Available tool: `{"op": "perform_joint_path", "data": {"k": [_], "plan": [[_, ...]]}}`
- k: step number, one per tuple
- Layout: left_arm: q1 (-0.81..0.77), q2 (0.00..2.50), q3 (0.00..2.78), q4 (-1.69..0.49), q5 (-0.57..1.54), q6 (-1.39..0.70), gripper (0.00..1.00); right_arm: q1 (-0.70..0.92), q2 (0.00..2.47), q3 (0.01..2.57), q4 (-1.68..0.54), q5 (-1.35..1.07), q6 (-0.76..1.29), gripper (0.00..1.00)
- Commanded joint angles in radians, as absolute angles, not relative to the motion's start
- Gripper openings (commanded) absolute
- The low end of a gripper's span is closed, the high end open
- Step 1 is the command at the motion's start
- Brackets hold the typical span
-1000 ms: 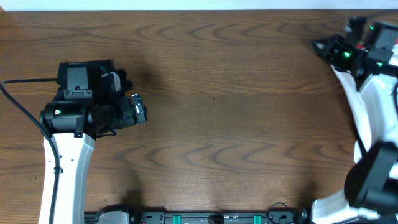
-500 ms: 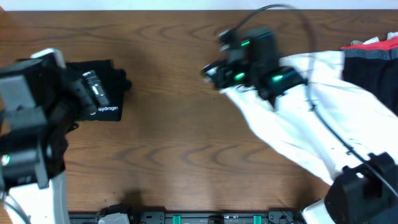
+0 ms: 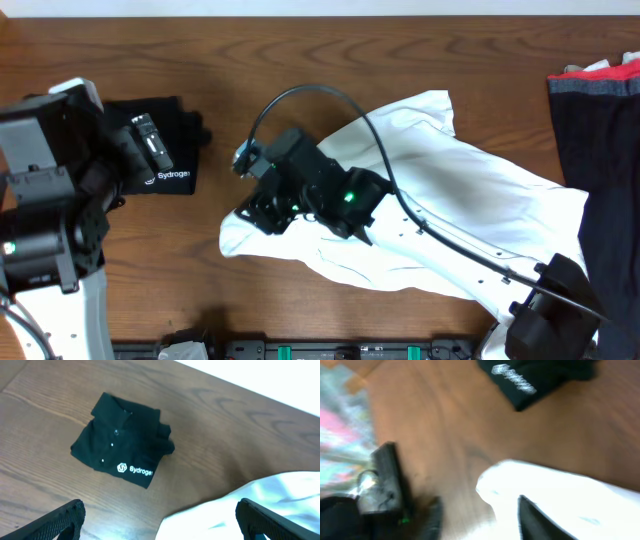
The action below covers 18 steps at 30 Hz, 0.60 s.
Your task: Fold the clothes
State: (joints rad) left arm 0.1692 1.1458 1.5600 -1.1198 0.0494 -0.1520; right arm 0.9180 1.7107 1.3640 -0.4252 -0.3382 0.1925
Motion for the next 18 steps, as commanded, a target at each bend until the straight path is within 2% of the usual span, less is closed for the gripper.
{"op": "perform_joint_path", "data": {"k": [1, 5, 9, 14, 18], "plan": [[0.172, 1.203, 1.565, -1.125, 0.063, -0.134, 0.98, 0.834, 1.652, 1.367, -0.445, -0.134, 0.169, 0.64], [0.152, 1.286, 1.558, -1.125, 0.193, -0.126, 0.98, 0.698, 1.606, 1.367, -0.526, 0.001, 0.235, 0.77], [0.089, 1.402, 1.546, -1.133, 0.263, -0.079, 0.98, 0.539, 1.596, 1.367, -0.62, -0.041, 0.254, 0.77], [-0.026, 1.573, 1.544, -1.234, 0.262, -0.038, 0.82, 0.384, 1.598, 1.367, -0.775, -0.086, 0.253, 0.79], [-0.103, 1.7, 1.536, -1.342, 0.263, -0.038, 0.81, 0.291, 1.598, 1.367, -0.852, -0.086, 0.253, 0.81]]}}
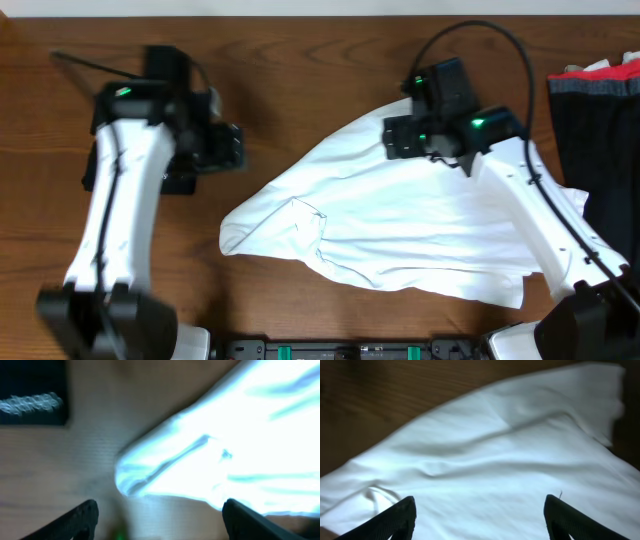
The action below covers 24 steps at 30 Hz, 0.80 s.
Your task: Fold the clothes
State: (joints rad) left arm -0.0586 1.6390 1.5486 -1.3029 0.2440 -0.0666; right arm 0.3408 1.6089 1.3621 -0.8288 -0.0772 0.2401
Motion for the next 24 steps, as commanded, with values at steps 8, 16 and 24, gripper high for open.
{"op": "perform_joint_path", "data": {"k": [8, 16, 24], "plan": [[-0.257, 1.805, 1.394, -1.336, 0.238, -0.058, 0.77, 0.182, 1.598, 1.367, -0.931, -0.087, 0.253, 0.85], [-0.374, 1.805, 1.143, -1.026, 0.141, -0.144, 0.75, 0.163, 1.598, 1.367, -0.953, -0.086, 0.253, 0.86], [-0.458, 1.805, 1.053, -0.855, 0.04, -0.143, 0.71, 0.163, 1.598, 1.367, -0.96, -0.086, 0.253, 0.88]]}}
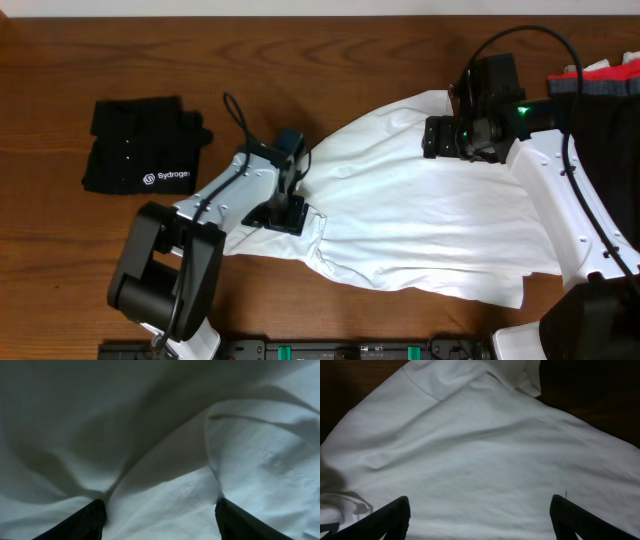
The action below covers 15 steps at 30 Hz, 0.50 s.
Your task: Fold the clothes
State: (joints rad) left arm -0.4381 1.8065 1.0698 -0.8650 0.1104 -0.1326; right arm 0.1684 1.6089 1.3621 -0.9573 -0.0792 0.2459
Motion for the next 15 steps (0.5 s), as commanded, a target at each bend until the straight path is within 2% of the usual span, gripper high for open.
{"op": "perform_joint_path", "data": {"k": [1, 5, 7, 8, 11, 15], "plan": [[-0.465, 1.805, 1.045, -0.842, 0.024, -0.142, 0.69, 0.163, 1.598, 1.367, -0.96, -0.086, 0.253, 0.88], [-0.485, 1.805, 1.009, -0.784, 0.01, -0.134, 0.55, 0.163, 1.598, 1.367, -0.961, -0.086, 0.253, 0.88], [-0.494, 1.805, 0.999, -0.781, 0.01, -0.135, 0.39, 0.163, 1.598, 1.367, -0.962, -0.086, 0.253, 0.88], [-0.496, 1.805, 0.999, -0.789, 0.01, -0.135, 0.34, 0.163, 1.598, 1.367, -0.962, -0.086, 0.253, 0.88], [-0.497, 1.796, 1.001, -0.818, -0.006, -0.136, 0.27, 0.163, 1.598, 1.367, -0.962, -0.083, 0.253, 0.88], [-0.497, 1.754, 1.006, -0.863, -0.059, -0.16, 0.25, 0.163, 1.598, 1.367, -0.962, -0.075, 0.245, 0.88]]}}
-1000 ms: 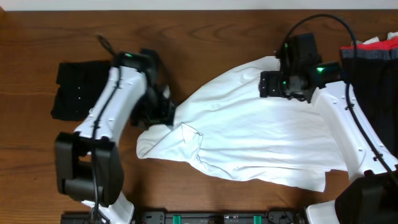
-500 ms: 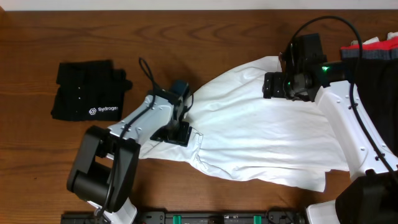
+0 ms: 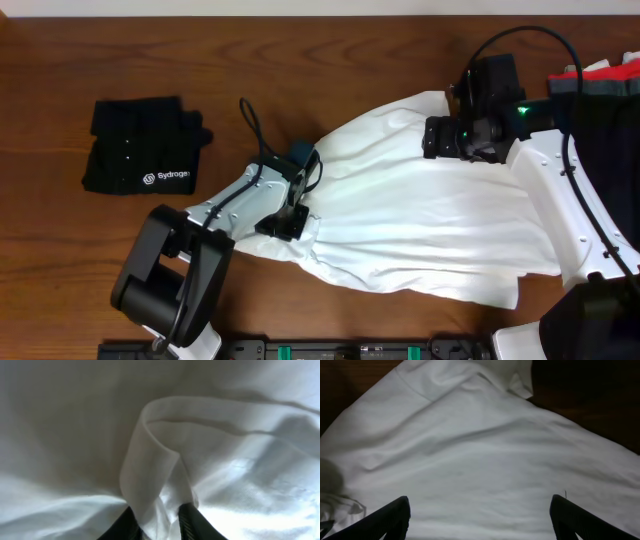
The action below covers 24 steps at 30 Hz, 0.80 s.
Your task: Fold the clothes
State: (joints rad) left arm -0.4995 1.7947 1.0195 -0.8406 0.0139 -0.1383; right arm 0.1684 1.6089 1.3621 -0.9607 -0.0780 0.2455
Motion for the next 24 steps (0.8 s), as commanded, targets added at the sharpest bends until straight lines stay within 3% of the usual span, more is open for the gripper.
{"op": "perform_joint_path", "data": {"k": [1, 2, 5, 7, 14, 18, 24], "plan": [[-0.497, 1.74, 1.008, -0.871, -0.072, -0.159, 0.26, 0.163, 1.598, 1.367, -0.962, -0.075, 0.245, 0.88], [-0.497, 1.725, 1.01, -0.876, -0.084, -0.16, 0.29, 0.163, 1.598, 1.367, -0.962, -0.075, 0.245, 0.88], [-0.497, 1.677, 1.011, -0.877, -0.099, -0.158, 0.54, 0.163, 1.598, 1.367, -0.962, -0.075, 0.245, 0.88], [-0.496, 1.654, 1.011, -0.878, -0.098, -0.158, 0.58, 0.163, 1.598, 1.367, -0.962, -0.075, 0.245, 0.88], [-0.526, 1.655, 0.981, -0.866, -0.012, -0.159, 0.58, 0.163, 1.598, 1.367, -0.962, -0.075, 0.245, 0.89], [-0.56, 1.655, 0.956, -0.857, -0.012, -0.158, 0.52, 0.163, 1.598, 1.366, -0.962, -0.075, 0.245, 0.89], [-0.579, 1.656, 0.918, -0.797, -0.063, -0.151, 0.5, 0.163, 1.598, 1.365, -0.962, -0.075, 0.246, 0.9]]}}
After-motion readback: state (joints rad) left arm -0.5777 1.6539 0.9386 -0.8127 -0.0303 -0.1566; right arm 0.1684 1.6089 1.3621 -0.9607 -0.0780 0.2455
